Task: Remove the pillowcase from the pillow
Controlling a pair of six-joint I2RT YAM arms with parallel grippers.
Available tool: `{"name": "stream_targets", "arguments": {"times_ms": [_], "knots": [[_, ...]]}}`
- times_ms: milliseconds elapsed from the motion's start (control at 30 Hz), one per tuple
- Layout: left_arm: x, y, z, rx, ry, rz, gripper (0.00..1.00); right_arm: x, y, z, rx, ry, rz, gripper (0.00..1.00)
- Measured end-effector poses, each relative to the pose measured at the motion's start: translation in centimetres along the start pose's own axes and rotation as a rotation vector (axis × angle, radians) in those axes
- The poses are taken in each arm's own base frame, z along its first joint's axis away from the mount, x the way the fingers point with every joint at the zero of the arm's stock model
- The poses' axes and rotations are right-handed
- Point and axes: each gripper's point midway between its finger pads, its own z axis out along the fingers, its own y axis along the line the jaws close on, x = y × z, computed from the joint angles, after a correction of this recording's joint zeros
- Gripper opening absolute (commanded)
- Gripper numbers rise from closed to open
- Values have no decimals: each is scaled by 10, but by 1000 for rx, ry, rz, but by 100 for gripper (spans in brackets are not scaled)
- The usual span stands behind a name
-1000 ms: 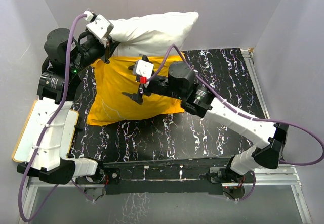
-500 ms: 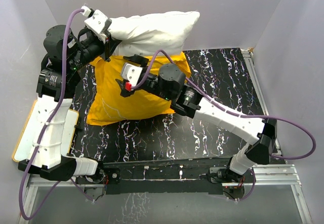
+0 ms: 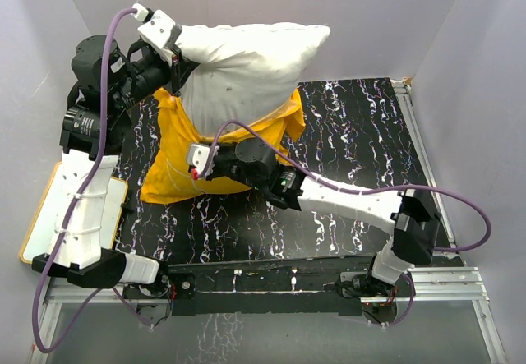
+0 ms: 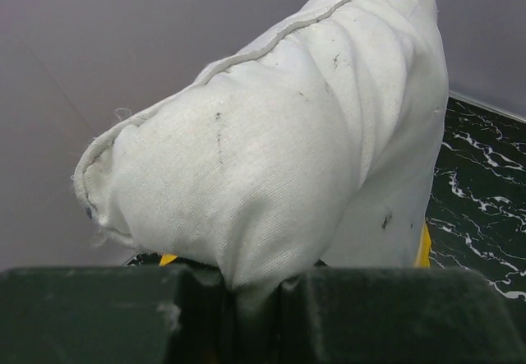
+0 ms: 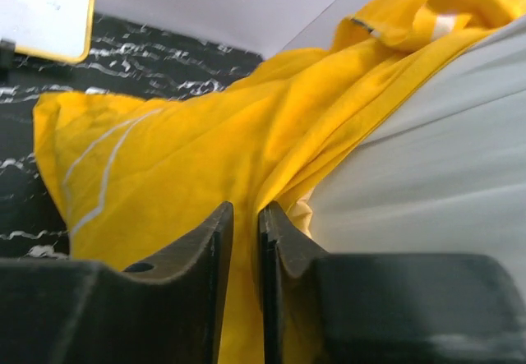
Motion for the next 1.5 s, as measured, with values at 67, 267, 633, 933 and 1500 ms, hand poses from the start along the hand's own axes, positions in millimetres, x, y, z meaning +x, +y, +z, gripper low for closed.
{"name": "stream_targets", "arguments": {"times_ms": [67,267,633,933,1500], "knots": [[-2,0,-1,0,-2,0,0,15,16,2,-20,28,10,11],[-11,4,3,-4,-14,-6,0,33,56,5,-72,46,92,8],[-3,10,24,4,20,-42,0,89,136,10,-134,73,386,44],[-26,12,15,-16,-71,5,0,58,73,-19,-185,-7,755,81],[-42,-15,-35,19,-133,31,0,101,-163,-151,246,-203,1276,80]]}}
